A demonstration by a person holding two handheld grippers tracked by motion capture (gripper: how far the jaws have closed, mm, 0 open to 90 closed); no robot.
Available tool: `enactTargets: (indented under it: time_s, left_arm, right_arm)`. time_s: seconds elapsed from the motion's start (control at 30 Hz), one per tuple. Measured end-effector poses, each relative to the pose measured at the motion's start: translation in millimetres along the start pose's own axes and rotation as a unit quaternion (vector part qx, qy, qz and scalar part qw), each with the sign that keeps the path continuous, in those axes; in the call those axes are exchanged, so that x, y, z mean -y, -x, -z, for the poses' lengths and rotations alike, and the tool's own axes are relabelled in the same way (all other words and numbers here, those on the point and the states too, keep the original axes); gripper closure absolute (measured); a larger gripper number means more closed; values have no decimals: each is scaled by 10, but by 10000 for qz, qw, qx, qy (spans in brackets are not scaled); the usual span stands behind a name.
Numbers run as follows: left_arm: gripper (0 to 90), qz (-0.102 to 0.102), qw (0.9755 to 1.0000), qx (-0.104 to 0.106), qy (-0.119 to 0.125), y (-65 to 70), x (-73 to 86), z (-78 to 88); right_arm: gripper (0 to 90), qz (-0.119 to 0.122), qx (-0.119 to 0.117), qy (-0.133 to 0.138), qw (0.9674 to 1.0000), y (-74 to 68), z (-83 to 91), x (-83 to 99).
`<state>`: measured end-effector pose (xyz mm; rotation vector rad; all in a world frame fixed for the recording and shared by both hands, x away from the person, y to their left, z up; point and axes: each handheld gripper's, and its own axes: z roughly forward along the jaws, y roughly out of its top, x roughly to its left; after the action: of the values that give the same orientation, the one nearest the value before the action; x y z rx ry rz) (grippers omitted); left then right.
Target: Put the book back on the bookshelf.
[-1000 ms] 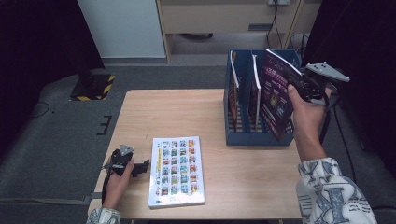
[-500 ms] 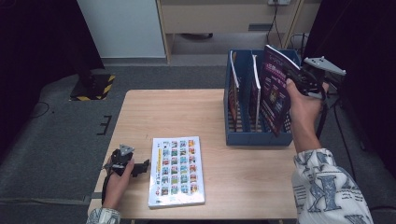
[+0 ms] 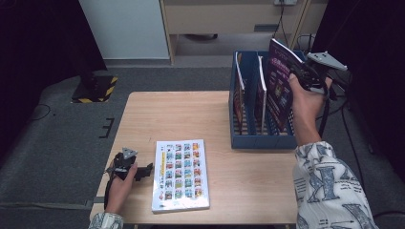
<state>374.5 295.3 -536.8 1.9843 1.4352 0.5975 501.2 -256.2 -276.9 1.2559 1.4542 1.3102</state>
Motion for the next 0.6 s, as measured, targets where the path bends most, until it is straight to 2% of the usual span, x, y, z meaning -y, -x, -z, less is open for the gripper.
enactTargets:
  time_s: [0.17, 0.37, 0.6]
  left_arm:
    - [8, 5, 10000, -6, -2, 2, 1, 1]
    - [8, 8, 10000, -14, -3, 4, 2, 3]
    - [7, 10, 10000, -12, -4, 4, 2, 2]
  right_arm:
    - [839, -136, -6, 144, 9998, 12, -52, 28]
    - [840, -88, 25, 170, 9998, -35, -113, 78]
    - [840, -159, 38, 196, 9997, -23, -154, 147]
